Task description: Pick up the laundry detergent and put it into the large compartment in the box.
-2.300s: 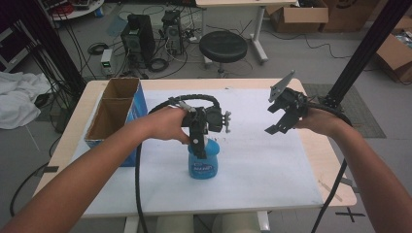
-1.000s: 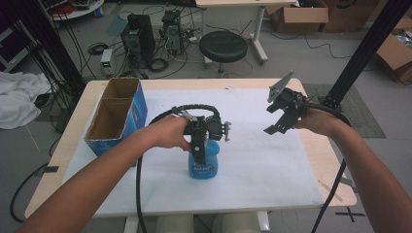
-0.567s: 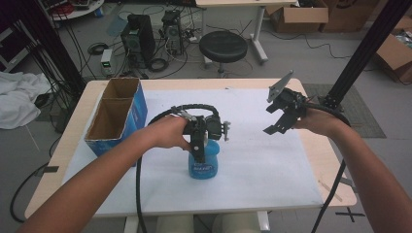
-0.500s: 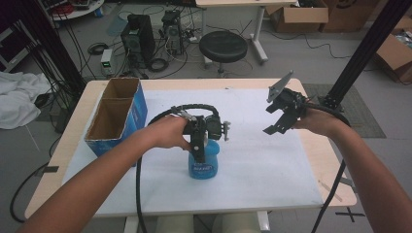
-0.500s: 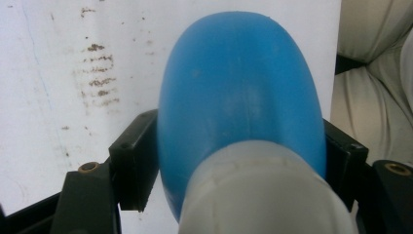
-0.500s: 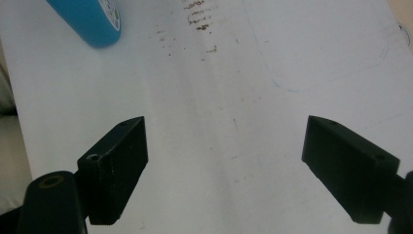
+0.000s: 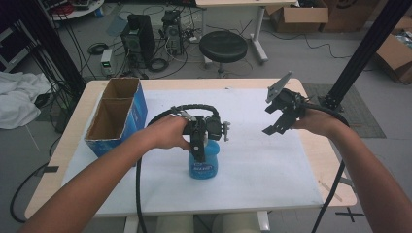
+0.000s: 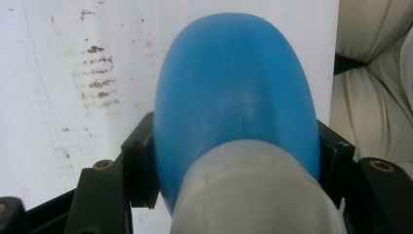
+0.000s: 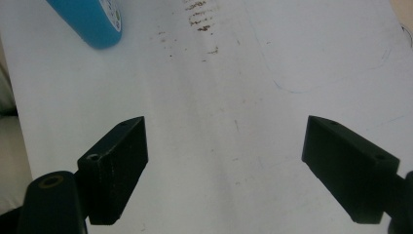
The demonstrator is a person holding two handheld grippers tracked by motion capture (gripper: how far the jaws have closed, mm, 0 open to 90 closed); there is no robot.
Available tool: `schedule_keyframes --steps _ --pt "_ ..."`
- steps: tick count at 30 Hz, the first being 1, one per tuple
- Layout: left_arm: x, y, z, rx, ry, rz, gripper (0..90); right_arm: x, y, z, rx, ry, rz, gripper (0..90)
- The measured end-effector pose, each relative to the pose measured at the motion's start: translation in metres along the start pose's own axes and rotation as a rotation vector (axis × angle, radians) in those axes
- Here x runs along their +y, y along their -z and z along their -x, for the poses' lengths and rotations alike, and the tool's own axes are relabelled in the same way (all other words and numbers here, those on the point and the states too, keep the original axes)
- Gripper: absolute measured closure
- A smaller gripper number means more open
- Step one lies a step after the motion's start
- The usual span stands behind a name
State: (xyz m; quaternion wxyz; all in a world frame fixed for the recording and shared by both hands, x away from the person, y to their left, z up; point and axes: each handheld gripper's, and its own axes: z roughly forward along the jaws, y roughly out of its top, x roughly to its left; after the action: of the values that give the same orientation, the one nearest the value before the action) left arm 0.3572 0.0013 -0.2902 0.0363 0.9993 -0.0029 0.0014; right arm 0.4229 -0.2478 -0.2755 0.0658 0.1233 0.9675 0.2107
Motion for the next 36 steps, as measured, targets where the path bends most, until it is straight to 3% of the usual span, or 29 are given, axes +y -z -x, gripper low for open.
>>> schedule_keyframes --steps 8,13,14,15,16,17,22,27,36 --pt "0.000 0.001 0.002 0.007 -0.007 0.000 37.5 -0.002 -0.001 0.000 0.009 -0.007 -0.001 17.0" --pt "-0.001 0.011 0.003 0.015 0.023 0.023 37.6 -0.002 -0.002 0.000 0.012 -0.009 0.001 17.1" --pt "-0.002 0.021 0.004 0.025 0.047 0.041 37.6 -0.002 -0.003 0.000 0.015 -0.005 -0.003 17.1" --pt "-0.002 0.021 0.004 0.025 0.047 0.041 37.6 -0.002 -0.003 0.000 0.015 -0.005 -0.003 17.1" --pt "-0.003 0.031 0.003 0.030 0.088 0.050 37.6 -0.001 -0.004 -0.001 0.017 -0.003 -0.004 17.1" --pt "-0.003 0.031 0.003 0.030 0.088 0.050 37.6 -0.001 -0.004 -0.001 0.017 -0.003 -0.004 17.1" --pt "-0.007 0.063 0.003 0.055 0.221 0.075 37.6 -0.001 -0.005 -0.002 0.022 -0.003 -0.004 17.2" --pt "-0.007 0.077 0.003 0.075 0.259 0.067 37.7 -0.001 -0.006 -0.003 0.028 0.000 -0.010 17.2" --pt "-0.014 0.104 0.002 0.095 0.398 0.075 37.8 -0.001 -0.007 -0.006 0.027 -0.001 -0.014 17.2"
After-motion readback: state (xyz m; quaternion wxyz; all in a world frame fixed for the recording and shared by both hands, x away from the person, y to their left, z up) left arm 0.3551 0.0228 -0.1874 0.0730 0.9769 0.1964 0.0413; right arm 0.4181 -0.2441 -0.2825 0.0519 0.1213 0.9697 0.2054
